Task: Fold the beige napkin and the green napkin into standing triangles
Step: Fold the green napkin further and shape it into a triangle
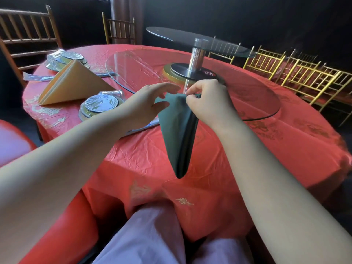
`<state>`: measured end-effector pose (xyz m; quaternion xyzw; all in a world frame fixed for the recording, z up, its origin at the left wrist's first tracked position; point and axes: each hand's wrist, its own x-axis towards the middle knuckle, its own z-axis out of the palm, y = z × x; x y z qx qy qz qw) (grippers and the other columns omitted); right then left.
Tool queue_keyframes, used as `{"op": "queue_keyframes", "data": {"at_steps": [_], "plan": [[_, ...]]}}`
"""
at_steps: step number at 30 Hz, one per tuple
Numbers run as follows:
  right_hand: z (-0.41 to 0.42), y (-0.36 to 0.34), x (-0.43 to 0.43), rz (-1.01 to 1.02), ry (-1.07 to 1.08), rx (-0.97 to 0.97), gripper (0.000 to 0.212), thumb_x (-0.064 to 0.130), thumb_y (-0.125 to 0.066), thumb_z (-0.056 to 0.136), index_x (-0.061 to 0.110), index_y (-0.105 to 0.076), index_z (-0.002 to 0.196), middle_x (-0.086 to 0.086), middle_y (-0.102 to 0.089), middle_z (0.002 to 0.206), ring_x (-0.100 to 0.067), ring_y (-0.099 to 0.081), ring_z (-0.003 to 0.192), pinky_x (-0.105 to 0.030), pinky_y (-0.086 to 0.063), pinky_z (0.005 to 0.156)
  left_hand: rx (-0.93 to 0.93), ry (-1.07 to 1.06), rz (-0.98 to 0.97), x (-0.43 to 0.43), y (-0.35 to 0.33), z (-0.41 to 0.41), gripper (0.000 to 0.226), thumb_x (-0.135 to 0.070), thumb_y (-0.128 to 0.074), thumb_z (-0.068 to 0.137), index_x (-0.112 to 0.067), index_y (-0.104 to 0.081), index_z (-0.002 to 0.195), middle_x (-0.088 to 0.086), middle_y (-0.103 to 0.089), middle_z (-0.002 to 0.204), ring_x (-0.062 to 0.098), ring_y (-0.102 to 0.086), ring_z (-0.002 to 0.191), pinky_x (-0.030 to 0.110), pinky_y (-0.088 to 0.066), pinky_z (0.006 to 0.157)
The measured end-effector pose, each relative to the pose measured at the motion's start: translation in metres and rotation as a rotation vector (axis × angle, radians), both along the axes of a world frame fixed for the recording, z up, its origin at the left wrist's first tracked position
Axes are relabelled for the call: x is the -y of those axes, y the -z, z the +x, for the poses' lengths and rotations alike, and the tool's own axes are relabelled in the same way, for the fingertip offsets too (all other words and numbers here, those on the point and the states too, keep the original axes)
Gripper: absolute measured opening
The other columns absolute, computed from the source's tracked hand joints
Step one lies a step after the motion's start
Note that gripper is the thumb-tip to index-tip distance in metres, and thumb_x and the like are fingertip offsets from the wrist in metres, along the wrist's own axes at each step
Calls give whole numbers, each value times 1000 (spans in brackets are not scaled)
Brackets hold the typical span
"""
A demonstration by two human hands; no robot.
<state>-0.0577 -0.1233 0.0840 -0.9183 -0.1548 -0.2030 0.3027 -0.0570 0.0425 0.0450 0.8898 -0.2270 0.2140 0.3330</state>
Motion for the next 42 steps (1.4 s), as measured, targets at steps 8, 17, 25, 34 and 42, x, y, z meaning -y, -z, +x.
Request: {"op": "queue_keyframes", "data": {"at_steps": [8, 17, 25, 34, 42], "plan": [[19, 35, -8, 121, -126, -396, 39, 36, -55, 71, -1, -65, 71, -21, -70, 77, -36, -67, 75, -46, -57, 70, -227, 200, 88, -12, 13, 20, 32, 2, -59, 86, -11, -57, 115, -15, -56, 97, -4, -51, 87, -2, -33, 69], [28, 43, 20, 102, -400, -489, 31, -2, -47, 84, 20, -66, 97, -8, -65, 97, -21, -63, 88, -36, -50, 88, -345, 159, 192, -17, 14, 38, 21, -7, -58, 88, -14, -62, 108, -18, -51, 78, 9, -47, 76, 3, -31, 62], [40, 41, 44, 204, -491, -398, 18, 6, -63, 85, 23, -67, 90, 9, -61, 102, -1, -57, 101, -27, -38, 104, -407, 261, 217, -8, -6, 53, 18, -18, -57, 90, -33, -60, 97, 5, -66, 102, 25, -60, 98, 44, -46, 92], [55, 67, 50, 337, -492, -454, 18, 9, -56, 91, 25, -63, 92, 9, -65, 96, -2, -58, 95, -19, -42, 92, -529, 205, 113, 3, 8, 69, 15, -15, -52, 93, -26, -58, 103, -11, -58, 89, 8, -53, 82, 10, -41, 65], [61, 73, 70, 279, -475, -493, 17, 11, -58, 90, 26, -64, 92, 15, -66, 99, 1, -57, 102, -16, -38, 97, -549, 337, -50, 10, 8, 65, 17, -4, -51, 91, -19, -57, 93, -1, -58, 95, 5, -49, 88, 16, -40, 78]]}}
